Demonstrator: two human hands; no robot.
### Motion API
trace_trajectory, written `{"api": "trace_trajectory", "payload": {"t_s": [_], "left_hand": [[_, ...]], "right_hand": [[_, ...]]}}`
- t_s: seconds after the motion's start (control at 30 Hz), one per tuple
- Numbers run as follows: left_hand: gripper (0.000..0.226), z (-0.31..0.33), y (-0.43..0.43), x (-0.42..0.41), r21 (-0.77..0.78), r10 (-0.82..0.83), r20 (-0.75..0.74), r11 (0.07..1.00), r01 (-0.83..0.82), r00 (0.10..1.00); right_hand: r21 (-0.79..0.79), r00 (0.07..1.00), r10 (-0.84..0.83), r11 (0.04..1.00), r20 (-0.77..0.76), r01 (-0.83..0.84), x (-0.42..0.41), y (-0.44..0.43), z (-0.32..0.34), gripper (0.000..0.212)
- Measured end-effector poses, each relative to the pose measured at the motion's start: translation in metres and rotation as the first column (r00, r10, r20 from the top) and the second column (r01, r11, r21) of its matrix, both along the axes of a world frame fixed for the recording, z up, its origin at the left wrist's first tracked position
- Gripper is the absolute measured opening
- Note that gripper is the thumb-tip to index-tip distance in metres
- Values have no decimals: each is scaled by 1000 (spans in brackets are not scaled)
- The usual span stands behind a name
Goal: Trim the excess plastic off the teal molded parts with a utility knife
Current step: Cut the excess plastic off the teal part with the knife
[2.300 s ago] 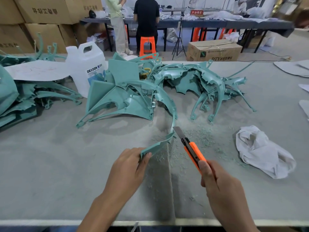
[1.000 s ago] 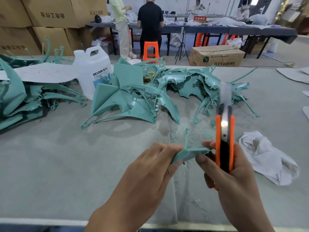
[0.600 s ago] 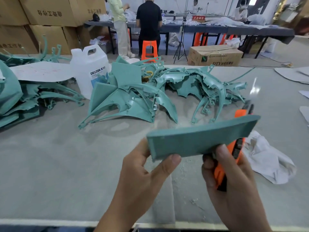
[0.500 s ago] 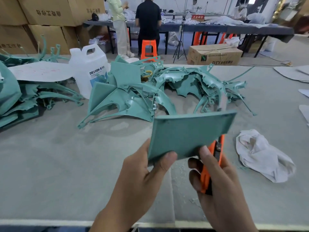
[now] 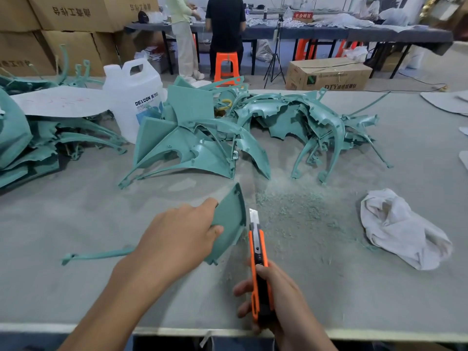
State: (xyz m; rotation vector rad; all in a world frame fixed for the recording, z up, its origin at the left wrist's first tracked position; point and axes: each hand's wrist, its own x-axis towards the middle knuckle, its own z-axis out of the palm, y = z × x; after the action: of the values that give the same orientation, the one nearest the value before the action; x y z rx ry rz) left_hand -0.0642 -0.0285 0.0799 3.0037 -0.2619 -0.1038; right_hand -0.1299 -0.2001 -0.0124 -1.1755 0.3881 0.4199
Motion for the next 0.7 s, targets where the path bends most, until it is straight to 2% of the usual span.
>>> {"api": "trace_trajectory", "payload": {"t_s": [0.17,0.7], "left_hand": [[21,-2,0,6,-29,-2,-44,1000,0,999],[24,-3,-5,5,-33,-18,-31,999,17,999]], "right_hand": [[19,999,33,999,11,-33,-1,9,3,15],[14,999,27,1000,-45,-26,0,20,-5,14]]}}
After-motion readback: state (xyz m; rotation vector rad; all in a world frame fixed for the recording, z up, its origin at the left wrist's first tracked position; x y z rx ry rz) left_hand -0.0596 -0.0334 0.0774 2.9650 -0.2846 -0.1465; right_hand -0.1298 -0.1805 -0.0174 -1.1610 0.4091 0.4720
